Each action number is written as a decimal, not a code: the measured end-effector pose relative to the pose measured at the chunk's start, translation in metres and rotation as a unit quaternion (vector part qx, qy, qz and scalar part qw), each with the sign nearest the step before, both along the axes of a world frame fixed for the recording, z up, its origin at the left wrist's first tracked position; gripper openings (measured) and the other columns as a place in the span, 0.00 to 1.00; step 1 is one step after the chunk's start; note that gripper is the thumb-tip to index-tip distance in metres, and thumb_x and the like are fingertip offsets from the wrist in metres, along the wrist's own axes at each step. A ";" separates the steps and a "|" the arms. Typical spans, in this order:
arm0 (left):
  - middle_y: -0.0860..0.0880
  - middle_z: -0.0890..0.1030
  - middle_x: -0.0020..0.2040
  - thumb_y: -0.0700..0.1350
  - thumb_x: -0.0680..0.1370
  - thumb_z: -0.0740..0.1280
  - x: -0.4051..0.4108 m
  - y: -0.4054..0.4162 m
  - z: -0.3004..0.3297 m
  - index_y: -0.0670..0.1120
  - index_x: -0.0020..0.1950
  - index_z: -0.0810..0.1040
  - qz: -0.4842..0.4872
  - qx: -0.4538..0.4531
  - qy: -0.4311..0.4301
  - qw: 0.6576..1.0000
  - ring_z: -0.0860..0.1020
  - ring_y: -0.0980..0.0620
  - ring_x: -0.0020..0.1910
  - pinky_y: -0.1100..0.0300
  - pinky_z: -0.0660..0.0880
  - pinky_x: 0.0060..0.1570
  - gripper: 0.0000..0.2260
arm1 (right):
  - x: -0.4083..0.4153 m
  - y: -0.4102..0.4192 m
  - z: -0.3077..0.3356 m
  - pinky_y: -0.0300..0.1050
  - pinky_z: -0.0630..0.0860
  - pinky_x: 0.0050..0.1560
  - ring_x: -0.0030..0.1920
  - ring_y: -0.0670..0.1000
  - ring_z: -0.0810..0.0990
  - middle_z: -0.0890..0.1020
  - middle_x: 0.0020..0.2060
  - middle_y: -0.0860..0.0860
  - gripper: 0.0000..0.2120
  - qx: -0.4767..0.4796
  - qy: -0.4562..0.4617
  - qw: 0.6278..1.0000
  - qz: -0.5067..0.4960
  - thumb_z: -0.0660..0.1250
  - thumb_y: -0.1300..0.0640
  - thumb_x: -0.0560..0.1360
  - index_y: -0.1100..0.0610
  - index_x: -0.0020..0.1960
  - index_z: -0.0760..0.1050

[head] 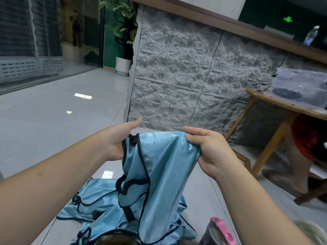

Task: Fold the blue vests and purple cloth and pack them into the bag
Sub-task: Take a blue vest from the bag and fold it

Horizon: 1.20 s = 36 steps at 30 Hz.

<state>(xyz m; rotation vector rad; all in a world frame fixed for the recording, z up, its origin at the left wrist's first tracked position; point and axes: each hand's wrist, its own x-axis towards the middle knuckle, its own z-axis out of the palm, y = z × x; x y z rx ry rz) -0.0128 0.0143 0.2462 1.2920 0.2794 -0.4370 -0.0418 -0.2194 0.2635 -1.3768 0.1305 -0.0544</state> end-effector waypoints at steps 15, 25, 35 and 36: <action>0.44 0.87 0.51 0.35 0.75 0.74 0.003 0.006 0.005 0.46 0.53 0.86 -0.243 0.410 -0.211 0.853 0.83 0.43 0.54 0.48 0.79 0.60 0.10 | -0.003 0.001 0.003 0.42 0.78 0.50 0.50 0.49 0.83 0.84 0.51 0.50 0.24 -0.601 -0.017 0.791 0.110 0.78 0.64 0.71 0.58 0.66 0.82; 0.47 0.75 0.65 0.46 0.79 0.72 0.015 -0.001 0.003 0.59 0.48 0.84 -0.133 0.585 -0.370 0.710 0.63 0.47 0.75 0.56 0.59 0.71 0.06 | 0.016 -0.007 -0.026 0.44 0.69 0.35 0.33 0.52 0.74 0.77 0.33 0.53 0.05 -0.531 -0.028 0.845 0.055 0.75 0.59 0.72 0.60 0.44 0.83; 0.33 0.84 0.55 0.36 0.79 0.70 0.012 0.019 0.012 0.37 0.59 0.83 -0.093 0.154 -0.246 0.952 0.85 0.36 0.51 0.44 0.83 0.54 0.10 | 0.011 -0.010 -0.021 0.53 0.84 0.56 0.54 0.58 0.87 0.88 0.54 0.58 0.08 -0.127 -0.068 0.986 0.084 0.67 0.60 0.83 0.61 0.61 0.81; 0.32 0.84 0.57 0.36 0.77 0.69 0.014 0.020 0.008 0.35 0.62 0.81 -0.096 0.105 -0.223 0.964 0.84 0.37 0.49 0.45 0.83 0.52 0.13 | 0.010 -0.009 -0.021 0.53 0.84 0.55 0.54 0.58 0.87 0.88 0.54 0.58 0.09 -0.105 -0.060 0.989 0.086 0.67 0.61 0.83 0.61 0.61 0.81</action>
